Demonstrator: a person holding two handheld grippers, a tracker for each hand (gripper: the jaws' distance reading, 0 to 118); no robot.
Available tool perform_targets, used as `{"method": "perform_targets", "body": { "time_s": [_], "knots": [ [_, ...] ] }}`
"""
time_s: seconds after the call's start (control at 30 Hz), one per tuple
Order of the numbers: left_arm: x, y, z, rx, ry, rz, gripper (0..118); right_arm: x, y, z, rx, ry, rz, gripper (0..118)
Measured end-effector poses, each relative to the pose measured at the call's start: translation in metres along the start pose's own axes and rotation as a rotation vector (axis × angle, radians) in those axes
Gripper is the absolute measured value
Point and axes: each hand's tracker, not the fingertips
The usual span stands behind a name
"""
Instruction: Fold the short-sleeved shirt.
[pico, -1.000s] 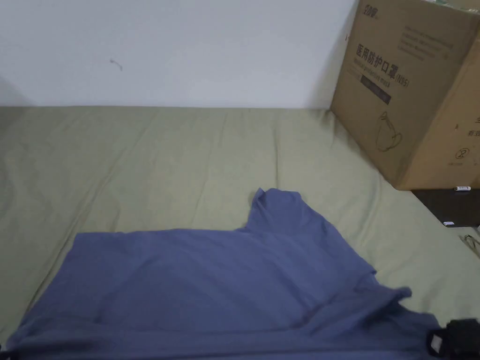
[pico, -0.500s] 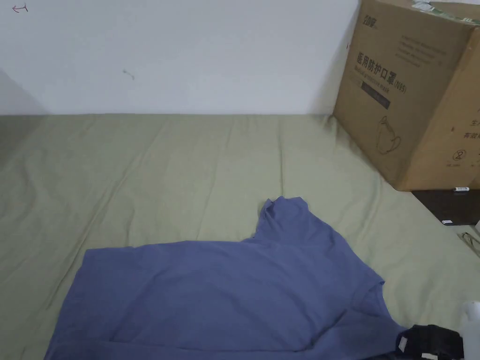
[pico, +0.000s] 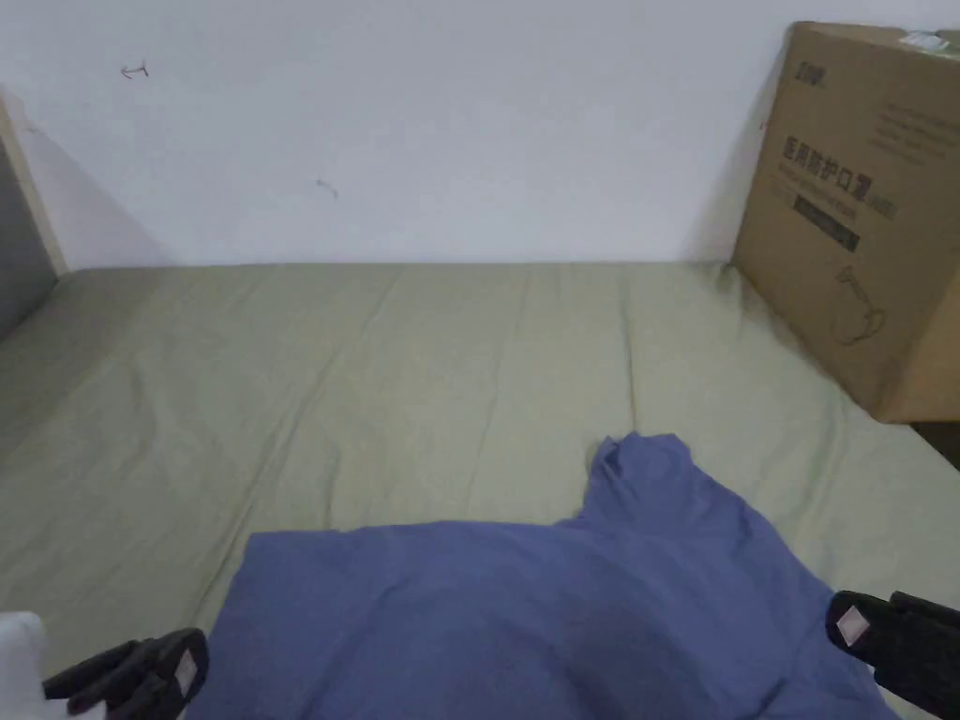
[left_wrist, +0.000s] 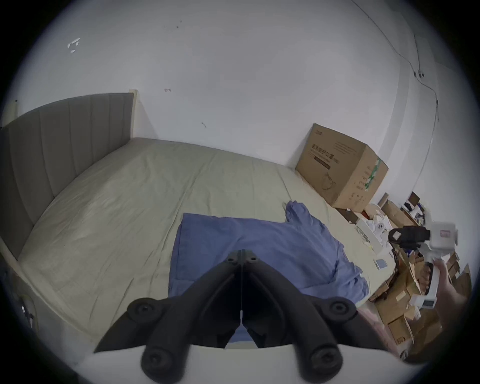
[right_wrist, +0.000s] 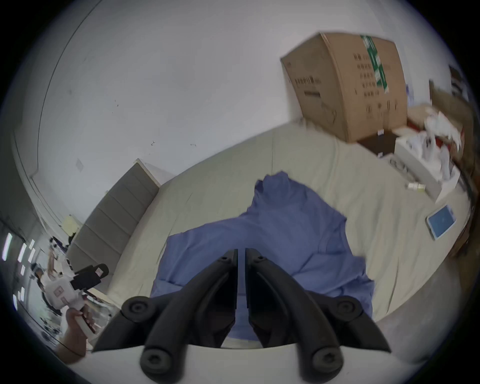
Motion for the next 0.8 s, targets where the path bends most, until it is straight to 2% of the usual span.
{"method": "perform_targets", "body": {
  "time_s": [0.03,0.07,0.1,0.17,0.23,0.33,0.37,0.4,0.43,0.47,0.57,0.63,0.73,0.8],
  "knots": [
    [0.01,0.009,-0.008,-0.038,-0.021,0.003,0,-0.022,-0.005,-0.001,-0.005,-0.005,0.003,7],
    [0.007,0.016,-0.02,-0.066,-0.054,0.033,0,-0.042,-0.009,-0.004,-0.051,0.064,0.018,7],
    [0.001,0.024,-0.034,-0.08,-0.065,0.04,0,-0.041,-0.008,-0.005,-0.065,0.091,0.025,7],
    [-0.028,0.041,-0.08,-0.107,0.015,-0.025,0,-0.043,-0.016,-0.005,-0.054,0.046,0.078,7],
    [-0.053,0.061,-0.145,-0.242,0.083,-0.139,0,-0.068,-0.005,-0.035,-0.089,0.017,0.112,7],
    [-0.08,0.063,-0.228,-0.356,0.077,-0.125,2,-0.072,-0.014,-0.053,-0.119,0.009,0.122,7],
    [-0.088,0.062,-0.249,-0.377,0.097,-0.115,21,-0.072,-0.017,-0.06,-0.134,0.002,0.125,7],
    [-0.098,0.059,-0.271,-0.41,0.088,-0.095,52,-0.072,-0.021,-0.068,-0.153,-0.011,0.126,7],
    [-0.104,0.054,-0.289,-0.428,0.093,-0.073,89,-0.068,-0.022,-0.075,-0.176,-0.018,0.121,7],
    [-0.11,0.05,-0.304,-0.453,0.096,-0.057,116,-0.061,-0.023,-0.078,-0.189,-0.03,0.115,7],
    [-0.127,0.038,-0.336,-0.46,0.12,-0.032,118,-0.056,-0.032,-0.093,-0.224,-0.044,0.08,7],
    [-0.135,0.03,-0.356,-0.519,0.119,-0.039,118,-0.04,-0.031,-0.104,-0.254,-0.058,0.053,7],
    [-0.137,0.014,-0.372,-0.59,0.146,-0.117,118,-0.03,-0.033,-0.116,-0.292,-0.072,0.011,7],
    [-0.122,0.011,-0.365,-0.551,0.174,-0.228,118,-0.026,-0.035,-0.119,-0.308,-0.069,-0.044,7]
  ]
}}
